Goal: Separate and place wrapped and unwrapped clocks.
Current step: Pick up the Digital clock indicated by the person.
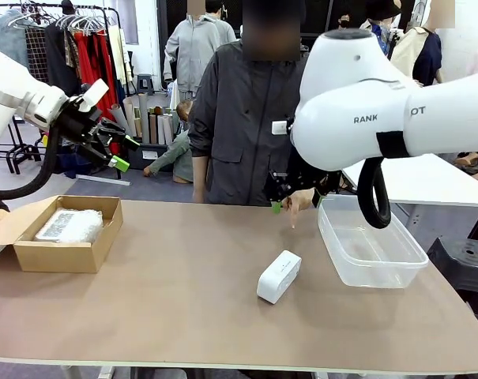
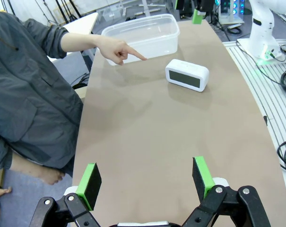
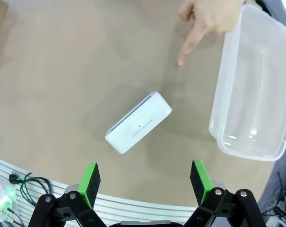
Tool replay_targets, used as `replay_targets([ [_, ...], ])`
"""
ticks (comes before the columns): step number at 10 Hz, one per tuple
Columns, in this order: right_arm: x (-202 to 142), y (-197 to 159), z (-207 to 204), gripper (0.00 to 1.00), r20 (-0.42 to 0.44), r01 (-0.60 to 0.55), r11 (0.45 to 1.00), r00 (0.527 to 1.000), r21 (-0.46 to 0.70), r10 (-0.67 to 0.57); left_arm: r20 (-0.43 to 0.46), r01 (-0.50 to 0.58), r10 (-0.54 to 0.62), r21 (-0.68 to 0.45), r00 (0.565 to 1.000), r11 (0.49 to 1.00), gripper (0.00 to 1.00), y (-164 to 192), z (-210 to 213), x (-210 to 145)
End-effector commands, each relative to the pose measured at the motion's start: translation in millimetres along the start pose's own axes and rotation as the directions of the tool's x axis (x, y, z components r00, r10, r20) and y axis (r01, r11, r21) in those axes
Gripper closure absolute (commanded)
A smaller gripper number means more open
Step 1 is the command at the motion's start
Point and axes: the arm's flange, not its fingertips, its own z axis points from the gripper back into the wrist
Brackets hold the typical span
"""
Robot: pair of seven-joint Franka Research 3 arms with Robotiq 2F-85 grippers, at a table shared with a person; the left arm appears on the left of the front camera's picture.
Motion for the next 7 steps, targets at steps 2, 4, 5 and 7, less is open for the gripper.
replay_targets([
  [2, 0.5, 8.6, 16.5, 0.00, 0.005, -0.012, 1.000, 1.000, 0.001, 0.012, 0.000, 0.004, -0.004, 0.011, 1.000, 1.000, 0.00, -4.7, 0.3, 0.9],
  [4, 0.5, 8.6, 16.5, 0.00, 0.005, -0.012, 1.000, 1.000, 0.001, 0.012, 0.000, 0.004, -0.004, 0.011, 1.000, 1.000, 0.00, -4.7, 0.3, 0.9],
  [5, 0.0, 8.2, 13.1, 0.00, 0.010, -0.014, 1.000, 1.000, 0.003, 0.014, 0.000, 0.004, -0.004, 0.011, 1.000, 1.000, 0.00, -4.7, 0.3, 0.9],
  [7, 11.6, 17.8, -4.7, 0.00, -0.006, 0.219, 0.975, 0.976, 0.039, -0.219, 0.000, 0.004, -0.004, 0.011, 1.000, 1.000, 0.00, -4.7, 0.3, 0.9],
])
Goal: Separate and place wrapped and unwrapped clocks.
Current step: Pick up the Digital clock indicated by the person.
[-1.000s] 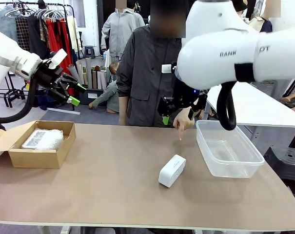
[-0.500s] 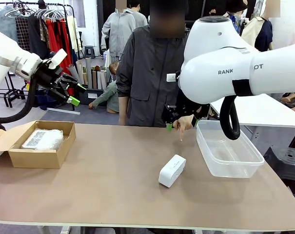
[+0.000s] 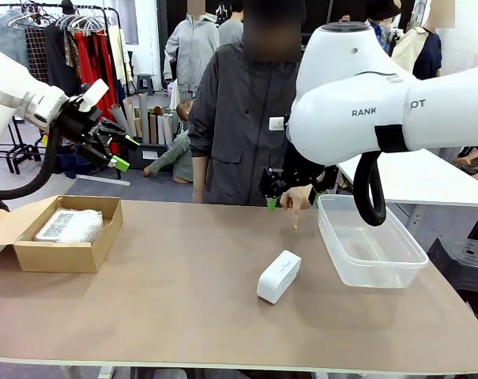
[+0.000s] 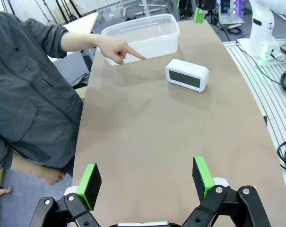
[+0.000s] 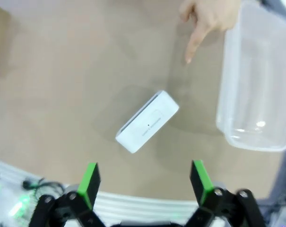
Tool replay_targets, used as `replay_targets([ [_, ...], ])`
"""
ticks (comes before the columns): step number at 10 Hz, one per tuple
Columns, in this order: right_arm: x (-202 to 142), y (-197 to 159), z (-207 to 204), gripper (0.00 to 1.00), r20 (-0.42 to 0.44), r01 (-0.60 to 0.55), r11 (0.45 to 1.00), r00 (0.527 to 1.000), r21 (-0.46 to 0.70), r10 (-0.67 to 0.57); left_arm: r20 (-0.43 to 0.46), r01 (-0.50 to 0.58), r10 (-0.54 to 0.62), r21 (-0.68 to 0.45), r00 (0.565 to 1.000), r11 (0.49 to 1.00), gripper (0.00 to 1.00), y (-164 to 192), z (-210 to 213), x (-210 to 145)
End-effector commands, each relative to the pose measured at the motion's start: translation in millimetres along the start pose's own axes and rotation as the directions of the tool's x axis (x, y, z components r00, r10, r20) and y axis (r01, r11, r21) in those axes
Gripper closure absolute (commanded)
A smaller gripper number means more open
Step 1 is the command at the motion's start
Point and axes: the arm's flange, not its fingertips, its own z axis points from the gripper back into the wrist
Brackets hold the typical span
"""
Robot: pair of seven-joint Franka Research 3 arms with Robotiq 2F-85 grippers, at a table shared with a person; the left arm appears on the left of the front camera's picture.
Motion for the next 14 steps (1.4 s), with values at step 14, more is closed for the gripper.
replay_targets([
  [14, -7.2, -29.5, -147.3, 0.00, -0.107, 0.696, 0.705, 0.697, -0.137, -0.709, 0.000, 0.004, -0.004, 0.011, 1.000, 1.000, 0.00, -4.6, 0.3, 0.8],
])
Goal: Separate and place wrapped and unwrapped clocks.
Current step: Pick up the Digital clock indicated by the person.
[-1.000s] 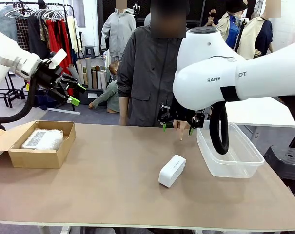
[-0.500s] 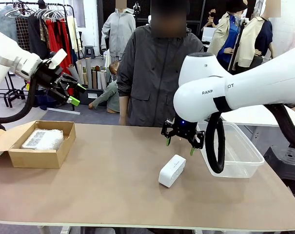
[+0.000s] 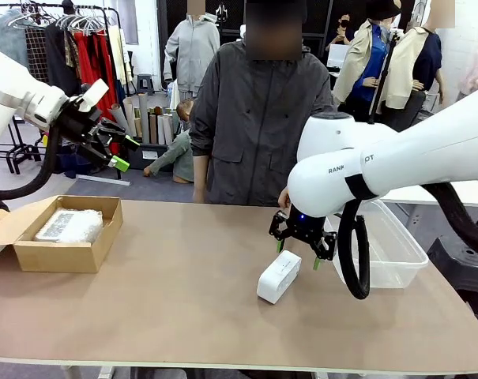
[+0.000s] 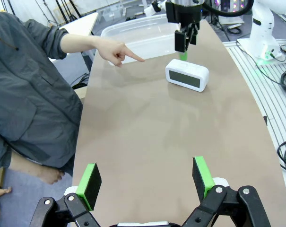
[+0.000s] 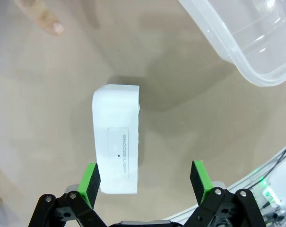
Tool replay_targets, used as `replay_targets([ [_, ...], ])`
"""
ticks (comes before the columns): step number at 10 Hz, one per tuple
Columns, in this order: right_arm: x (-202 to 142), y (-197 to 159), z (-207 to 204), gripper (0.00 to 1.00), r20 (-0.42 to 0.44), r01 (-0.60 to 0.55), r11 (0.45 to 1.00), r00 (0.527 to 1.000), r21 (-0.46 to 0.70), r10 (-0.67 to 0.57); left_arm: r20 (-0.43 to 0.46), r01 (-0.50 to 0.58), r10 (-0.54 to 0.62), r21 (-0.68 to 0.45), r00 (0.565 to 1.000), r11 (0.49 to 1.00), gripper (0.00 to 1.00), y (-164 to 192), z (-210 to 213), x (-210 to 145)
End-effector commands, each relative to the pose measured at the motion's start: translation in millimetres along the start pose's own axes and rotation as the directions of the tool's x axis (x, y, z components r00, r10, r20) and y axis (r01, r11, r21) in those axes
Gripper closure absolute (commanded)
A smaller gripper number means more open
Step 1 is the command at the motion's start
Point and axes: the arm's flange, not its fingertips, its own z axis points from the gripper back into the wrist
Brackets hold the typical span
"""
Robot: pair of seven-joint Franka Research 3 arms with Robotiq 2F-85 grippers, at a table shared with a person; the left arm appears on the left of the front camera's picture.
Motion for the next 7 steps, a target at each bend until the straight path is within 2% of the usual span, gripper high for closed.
replay_targets([
  [1, -0.6, 11.1, -10.9, 0.00, 0.036, 0.041, 0.999, 0.998, -0.006, -0.041, 0.000, 0.004, -0.004, 0.011, 1.000, 1.000, 0.00, -4.6, 0.2, 0.9],
  [4, 6.5, 20.5, -19.7, 0.00, 0.033, 0.063, 0.998, 0.997, -0.006, -0.062, 0.000, 0.004, -0.004, 0.011, 1.000, 1.000, 0.00, -4.6, 0.2, 0.9],
  [5, 4.7, 22.6, -19.2, 0.00, 0.029, 0.007, 1.000, 1.000, 0.027, -0.008, 0.000, 0.004, -0.004, 0.011, 1.000, 1.000, 0.00, -4.6, 0.2, 0.9],
  [6, 5.1, 8.2, -19.0, 0.00, 0.007, 0.025, 1.000, 1.000, -0.012, -0.024, 0.000, 0.004, -0.004, 0.011, 1.000, 1.000, 0.00, -4.6, 0.2, 0.9],
  [7, 5.1, 8.2, -19.0, 0.00, 0.007, 0.025, 1.000, 1.000, -0.012, -0.024, 0.000, 0.004, -0.004, 0.011, 1.000, 1.000, 0.00, -4.6, 0.2, 0.9],
])
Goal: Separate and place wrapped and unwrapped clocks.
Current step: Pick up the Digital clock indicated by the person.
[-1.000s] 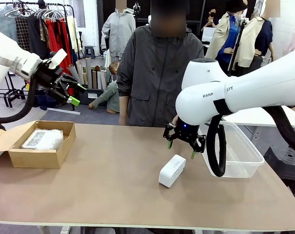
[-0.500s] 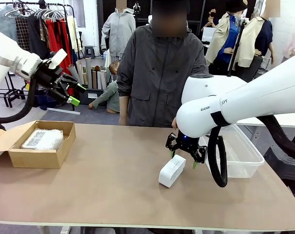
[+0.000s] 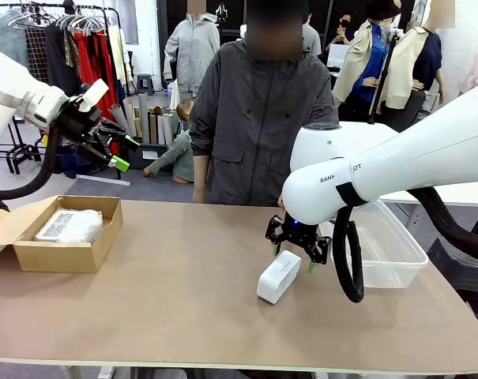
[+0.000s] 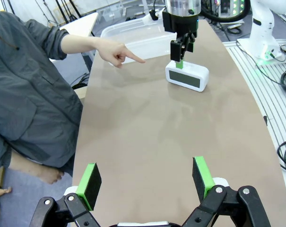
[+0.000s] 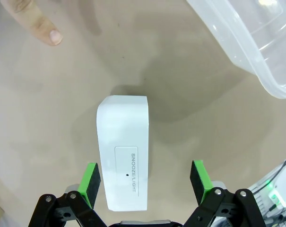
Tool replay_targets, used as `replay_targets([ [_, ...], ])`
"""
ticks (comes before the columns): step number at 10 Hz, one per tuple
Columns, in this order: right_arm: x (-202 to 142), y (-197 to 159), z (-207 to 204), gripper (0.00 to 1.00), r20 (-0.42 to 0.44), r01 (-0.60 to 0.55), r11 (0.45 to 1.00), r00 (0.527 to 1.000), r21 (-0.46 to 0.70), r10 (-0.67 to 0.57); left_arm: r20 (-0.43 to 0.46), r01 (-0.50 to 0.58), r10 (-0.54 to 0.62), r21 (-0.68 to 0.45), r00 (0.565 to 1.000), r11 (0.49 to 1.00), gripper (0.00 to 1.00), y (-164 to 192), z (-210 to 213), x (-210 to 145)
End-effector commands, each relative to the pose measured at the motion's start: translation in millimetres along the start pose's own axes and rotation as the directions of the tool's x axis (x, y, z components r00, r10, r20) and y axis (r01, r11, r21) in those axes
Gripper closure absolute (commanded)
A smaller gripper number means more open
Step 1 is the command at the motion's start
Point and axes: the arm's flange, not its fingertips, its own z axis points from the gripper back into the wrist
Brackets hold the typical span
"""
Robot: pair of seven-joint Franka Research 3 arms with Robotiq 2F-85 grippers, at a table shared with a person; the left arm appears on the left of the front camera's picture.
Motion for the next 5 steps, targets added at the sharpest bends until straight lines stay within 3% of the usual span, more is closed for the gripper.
replay_targets([
  [1, -1.1, -3.3, 1.6, 0.00, 0.002, 0.002, 1.000, 1.000, -0.006, -0.002, 0.000, 0.004, -0.004, 0.011, 1.000, 1.000, 0.00, -4.6, 0.2, 0.9],
  [5, -1.1, -3.3, 1.6, 0.00, 0.002, 0.002, 1.000, 1.000, -0.006, -0.002, 0.000, 0.004, -0.004, 0.011, 1.000, 1.000, 0.00, -4.6, 0.2, 0.9],
])
